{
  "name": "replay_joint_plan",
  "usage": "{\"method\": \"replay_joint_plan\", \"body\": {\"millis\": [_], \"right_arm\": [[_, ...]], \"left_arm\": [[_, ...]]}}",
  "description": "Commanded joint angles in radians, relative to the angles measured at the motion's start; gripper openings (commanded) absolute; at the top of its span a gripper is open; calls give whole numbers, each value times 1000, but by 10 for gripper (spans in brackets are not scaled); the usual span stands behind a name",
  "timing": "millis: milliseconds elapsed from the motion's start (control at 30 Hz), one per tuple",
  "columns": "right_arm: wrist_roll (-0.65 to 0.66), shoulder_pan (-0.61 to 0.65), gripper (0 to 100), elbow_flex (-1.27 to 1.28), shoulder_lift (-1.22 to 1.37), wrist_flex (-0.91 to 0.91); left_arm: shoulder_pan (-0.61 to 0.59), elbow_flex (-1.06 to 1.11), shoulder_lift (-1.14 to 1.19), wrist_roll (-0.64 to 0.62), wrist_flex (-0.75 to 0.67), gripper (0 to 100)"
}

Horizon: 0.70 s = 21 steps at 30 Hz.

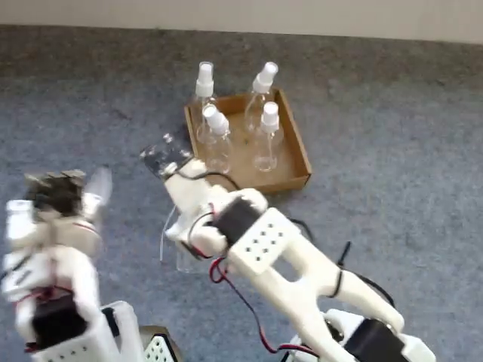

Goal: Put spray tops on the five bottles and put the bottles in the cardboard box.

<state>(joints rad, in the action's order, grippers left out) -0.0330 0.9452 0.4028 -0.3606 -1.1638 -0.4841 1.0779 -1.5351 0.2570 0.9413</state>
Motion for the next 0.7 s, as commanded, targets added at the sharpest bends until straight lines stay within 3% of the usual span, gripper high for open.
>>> {"method": "replay_joint_plan", "body": {"millis": [0, 167, 333, 533, 667], "right_arm": [[-186, 30, 311, -30, 53, 65], [-497, 28, 311, -36, 140, 73], [-485, 28, 311, -31, 228, 79], [-485, 31, 308, -30, 371, 107], [-482, 45, 170, -35, 414, 107]], "left_arm": [[-156, -375, 394, 6, 8, 295], [-186, -684, 719, 6, 149, 295], [-186, -822, 819, 6, 189, 295], [-180, -831, 828, 6, 192, 295], [-180, -829, 832, 8, 192, 295]]}}
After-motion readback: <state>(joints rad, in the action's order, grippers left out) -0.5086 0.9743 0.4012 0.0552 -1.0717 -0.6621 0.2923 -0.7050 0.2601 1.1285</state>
